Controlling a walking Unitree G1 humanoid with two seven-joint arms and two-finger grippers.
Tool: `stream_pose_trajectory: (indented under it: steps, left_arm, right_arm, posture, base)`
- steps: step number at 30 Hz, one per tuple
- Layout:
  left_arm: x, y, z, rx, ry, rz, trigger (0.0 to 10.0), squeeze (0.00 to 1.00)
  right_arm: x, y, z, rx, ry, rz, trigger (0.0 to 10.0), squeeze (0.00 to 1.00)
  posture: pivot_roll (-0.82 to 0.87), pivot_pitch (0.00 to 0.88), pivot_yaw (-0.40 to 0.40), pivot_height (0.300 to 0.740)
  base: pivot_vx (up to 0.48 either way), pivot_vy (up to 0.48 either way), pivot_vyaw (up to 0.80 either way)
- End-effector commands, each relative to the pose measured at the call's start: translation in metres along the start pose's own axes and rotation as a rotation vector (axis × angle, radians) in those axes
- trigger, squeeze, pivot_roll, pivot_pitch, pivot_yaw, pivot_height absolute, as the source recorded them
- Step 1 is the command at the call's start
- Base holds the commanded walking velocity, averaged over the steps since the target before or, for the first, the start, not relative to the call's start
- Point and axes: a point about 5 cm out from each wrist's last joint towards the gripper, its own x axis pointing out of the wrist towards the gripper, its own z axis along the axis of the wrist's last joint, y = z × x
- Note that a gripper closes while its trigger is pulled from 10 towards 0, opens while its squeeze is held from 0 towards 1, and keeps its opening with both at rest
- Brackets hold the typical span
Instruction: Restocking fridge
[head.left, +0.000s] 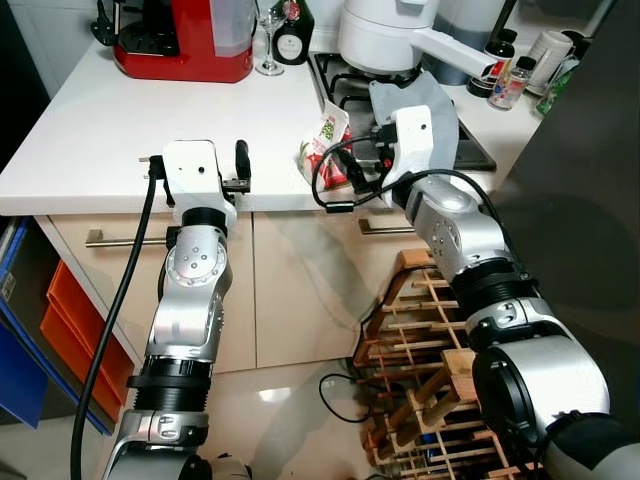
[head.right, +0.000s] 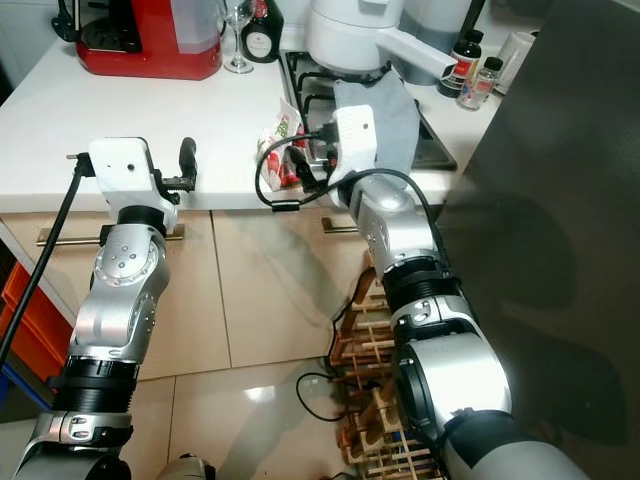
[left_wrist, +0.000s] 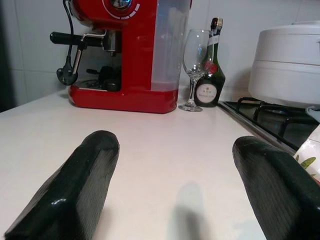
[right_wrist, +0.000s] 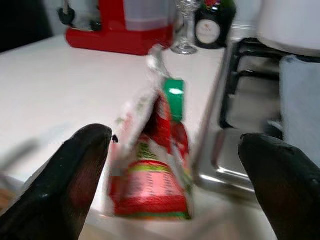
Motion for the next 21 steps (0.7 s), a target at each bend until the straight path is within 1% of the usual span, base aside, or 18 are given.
stream_pose_trajectory:
  steps: [1,2,3,4,6,7,8,12,15,21]
  left_arm:
    - [-0.002,-0.002,0.003,-0.002,-0.01,-0.016,10.0,0.0]
    - [-0.002,-0.002,0.003,-0.002,-0.009,-0.016,10.0,0.0]
    - [-0.003,-0.003,0.003,-0.001,-0.007,-0.02,10.0,0.0]
    - [-0.003,-0.003,0.003,-0.001,-0.006,-0.022,10.0,0.0]
    - [-0.004,-0.003,0.002,0.0,-0.004,-0.025,10.0,0.0]
    - [-0.004,-0.003,0.002,0.001,-0.003,-0.026,10.0,0.0]
    - [-0.005,-0.004,0.002,0.0,0.0,-0.028,10.0,0.0]
    - [-0.007,-0.005,0.002,-0.002,0.001,-0.028,10.0,0.0]
    - [-0.012,-0.003,0.001,0.002,0.01,-0.022,10.0,0.0]
    - [-0.021,0.002,0.0,0.016,0.025,-0.006,10.0,0.0]
  right_arm:
    - [-0.002,-0.001,0.007,0.007,-0.007,0.015,10.0,0.0]
    - [-0.003,0.0,0.008,0.007,-0.006,0.019,10.0,0.0]
    - [-0.002,0.0,0.012,0.053,-0.008,0.015,10.0,0.0]
    - [-0.001,0.0,0.013,0.067,-0.009,0.015,10.0,0.0]
    - [0.001,0.002,0.016,0.063,-0.016,0.013,10.0,0.0]
    - [0.002,0.003,0.018,0.054,-0.022,0.013,10.0,0.0]
    - [0.007,0.004,0.02,0.018,-0.02,-0.01,10.0,0.0]
    - [0.012,0.004,0.024,-0.002,-0.022,-0.04,10.0,0.0]
    - [0.015,0.002,0.027,-0.062,-0.034,-0.1,10.0,0.0]
    - [0.021,0.004,0.028,-0.096,-0.045,-0.13,10.0,0.0]
  posture:
    - [0.03,0.0,-0.071,0.74]
    - [0.03,0.0,-0.071,0.74]
    - [0.03,0.0,-0.068,0.74]
    - [0.03,0.0,-0.068,0.74]
    - [0.03,0.0,-0.066,0.74]
    - [0.03,0.0,-0.066,0.74]
    - [0.04,0.0,-0.072,0.74]
    - [0.04,0.0,-0.077,0.74]
    - [0.06,0.0,-0.093,0.74]
    - [0.09,0.0,-0.109,0.74]
  base:
    - [0.0,0.0,0.0]
    - [0.0,0.0,0.0]
    - [0.0,0.0,0.0]
    - [0.0,0.0,0.0]
    - [0.0,0.0,0.0]
    - [0.0,0.0,0.0]
    - [0.0,0.0,0.0]
    - [0.0,0.0,0.0]
    - [0.0,0.0,0.0]
    - [0.0,0.0,0.0]
